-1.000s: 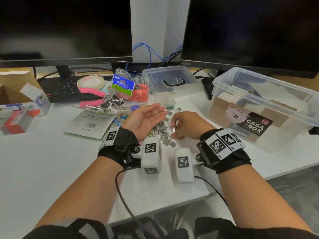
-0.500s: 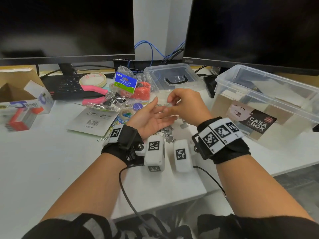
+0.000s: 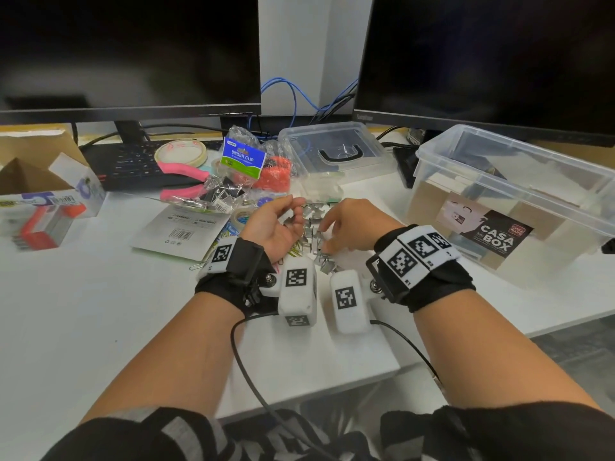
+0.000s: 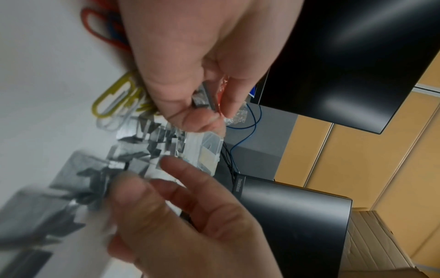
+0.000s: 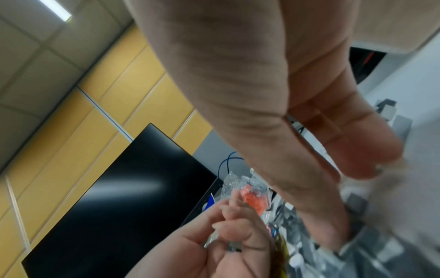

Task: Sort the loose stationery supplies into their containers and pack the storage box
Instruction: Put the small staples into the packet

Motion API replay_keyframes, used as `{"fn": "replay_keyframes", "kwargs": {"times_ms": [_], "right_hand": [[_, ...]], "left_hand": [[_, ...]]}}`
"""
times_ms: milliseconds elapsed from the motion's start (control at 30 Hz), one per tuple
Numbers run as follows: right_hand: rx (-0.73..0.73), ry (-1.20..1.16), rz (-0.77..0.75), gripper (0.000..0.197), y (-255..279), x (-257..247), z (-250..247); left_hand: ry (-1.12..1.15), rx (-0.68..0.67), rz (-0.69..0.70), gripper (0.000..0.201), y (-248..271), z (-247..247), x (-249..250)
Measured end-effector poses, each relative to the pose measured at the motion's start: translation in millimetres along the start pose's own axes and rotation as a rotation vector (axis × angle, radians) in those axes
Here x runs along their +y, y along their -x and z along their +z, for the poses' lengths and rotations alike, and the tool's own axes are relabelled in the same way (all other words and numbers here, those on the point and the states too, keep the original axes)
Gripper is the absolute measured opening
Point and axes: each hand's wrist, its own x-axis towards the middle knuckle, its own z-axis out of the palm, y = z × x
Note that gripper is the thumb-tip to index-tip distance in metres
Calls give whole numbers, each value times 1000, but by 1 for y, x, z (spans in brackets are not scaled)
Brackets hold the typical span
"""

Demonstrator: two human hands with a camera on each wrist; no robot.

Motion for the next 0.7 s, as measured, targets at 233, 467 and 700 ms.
{"fn": "replay_keyframes", "kwargs": {"times_ms": [233, 467, 700], "right_hand": [[8, -58, -53, 22, -3, 3, 2], [136, -175, -22, 19, 1, 3, -11], [282, -206, -131, 36, -2, -12, -18]], "left_hand": [[48, 0, 12, 21, 1, 0, 0], [1, -93, 65, 29, 6, 4, 2], [64, -191, 21, 29, 5, 4, -1]]}}
